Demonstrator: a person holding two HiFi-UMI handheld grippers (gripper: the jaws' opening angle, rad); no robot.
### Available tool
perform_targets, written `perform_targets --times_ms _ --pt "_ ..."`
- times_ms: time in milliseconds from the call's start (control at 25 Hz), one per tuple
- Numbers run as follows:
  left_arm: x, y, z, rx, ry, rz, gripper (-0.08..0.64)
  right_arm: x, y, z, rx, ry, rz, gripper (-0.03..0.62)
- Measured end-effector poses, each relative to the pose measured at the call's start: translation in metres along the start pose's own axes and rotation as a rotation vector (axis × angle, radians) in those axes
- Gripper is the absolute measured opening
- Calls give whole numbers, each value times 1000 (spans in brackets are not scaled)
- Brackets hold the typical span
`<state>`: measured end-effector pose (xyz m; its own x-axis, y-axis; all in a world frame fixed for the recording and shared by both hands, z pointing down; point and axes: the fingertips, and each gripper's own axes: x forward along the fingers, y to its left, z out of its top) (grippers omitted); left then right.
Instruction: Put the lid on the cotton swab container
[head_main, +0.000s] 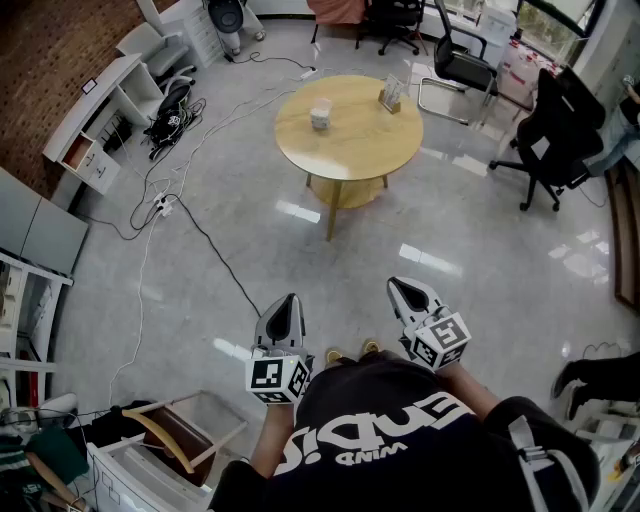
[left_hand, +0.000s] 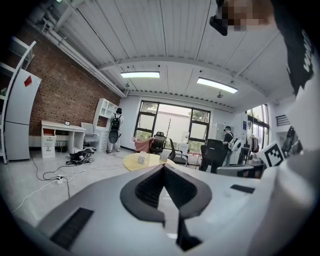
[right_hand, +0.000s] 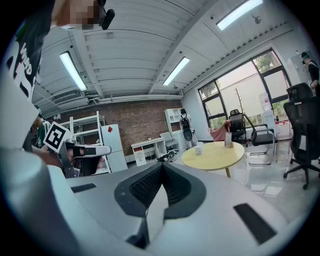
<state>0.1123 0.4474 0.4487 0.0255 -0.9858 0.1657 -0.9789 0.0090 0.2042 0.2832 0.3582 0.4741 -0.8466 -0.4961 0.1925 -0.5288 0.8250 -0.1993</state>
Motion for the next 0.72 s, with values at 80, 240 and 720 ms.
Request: perform_targets --times_ms 80,240,720 --pt "0 0 1 0 0 3 11 0 -1 1 -1 2 0 2" --pt "0 -2 4 2 1 1 11 -3 -2 2 -3 4 -7 2" --pt "6 5 -1 29 10 -43 11 4 7 5 -11 -30 -20 3"
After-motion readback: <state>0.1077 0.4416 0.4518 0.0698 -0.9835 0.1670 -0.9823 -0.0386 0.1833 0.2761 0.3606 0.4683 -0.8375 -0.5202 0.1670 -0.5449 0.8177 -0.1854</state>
